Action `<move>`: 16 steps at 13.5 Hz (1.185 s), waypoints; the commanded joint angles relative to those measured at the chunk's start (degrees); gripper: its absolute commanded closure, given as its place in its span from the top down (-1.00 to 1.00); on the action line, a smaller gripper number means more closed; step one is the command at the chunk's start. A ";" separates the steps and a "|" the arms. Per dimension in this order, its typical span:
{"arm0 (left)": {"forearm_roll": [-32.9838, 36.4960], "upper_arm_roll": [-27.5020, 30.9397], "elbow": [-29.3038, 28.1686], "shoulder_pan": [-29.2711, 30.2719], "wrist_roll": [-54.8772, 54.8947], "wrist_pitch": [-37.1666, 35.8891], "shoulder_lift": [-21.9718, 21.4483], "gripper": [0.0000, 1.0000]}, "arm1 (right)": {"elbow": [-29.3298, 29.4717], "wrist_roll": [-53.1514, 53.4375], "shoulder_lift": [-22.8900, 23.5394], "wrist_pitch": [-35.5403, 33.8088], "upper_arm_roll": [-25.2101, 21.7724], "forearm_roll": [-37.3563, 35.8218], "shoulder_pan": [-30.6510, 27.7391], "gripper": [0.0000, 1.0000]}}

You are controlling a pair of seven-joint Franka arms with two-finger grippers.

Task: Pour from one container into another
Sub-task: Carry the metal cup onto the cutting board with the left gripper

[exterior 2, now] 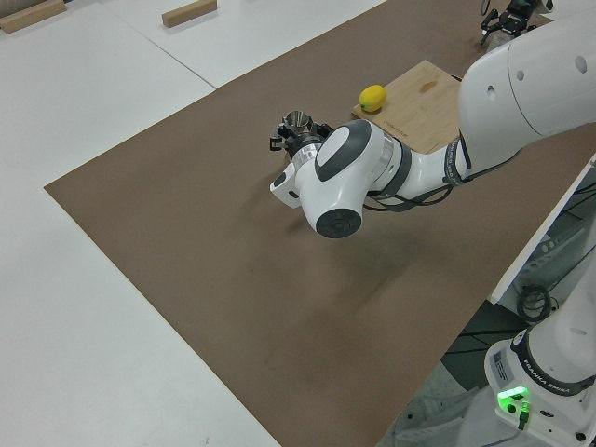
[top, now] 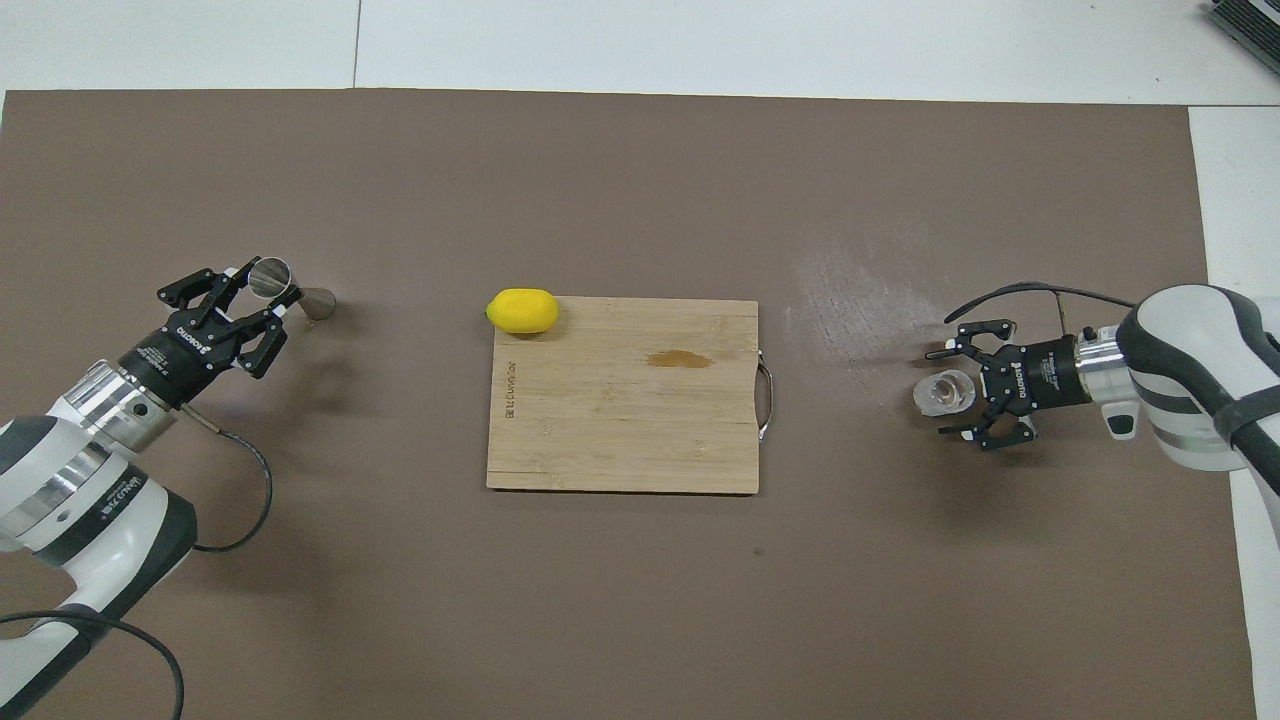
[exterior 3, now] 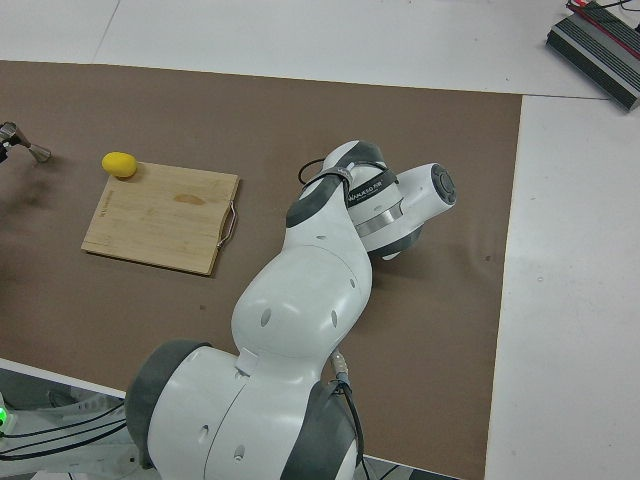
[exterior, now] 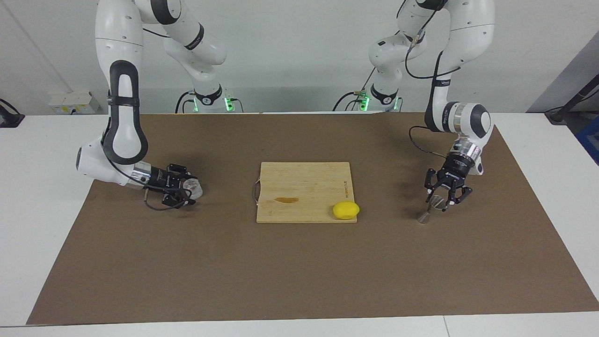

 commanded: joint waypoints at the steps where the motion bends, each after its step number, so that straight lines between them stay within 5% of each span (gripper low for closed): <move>1: -1.61 -0.80 0.93 -0.61 1.26 -0.25 0.32 -1.00 | -1.34 -1.94 -0.98 0.56 0.04 1.92 -0.35 1.00; 11: -11.18 -23.72 7.86 -0.79 -10.43 17.31 -2.76 -1.00 | -1.17 -3.61 -0.98 0.30 0.04 1.92 -0.52 0.69; 16: -12.77 -32.88 13.94 -2.97 -10.51 25.76 -2.32 -1.00 | -0.99 -3.52 -0.98 0.12 0.04 1.92 -0.79 0.31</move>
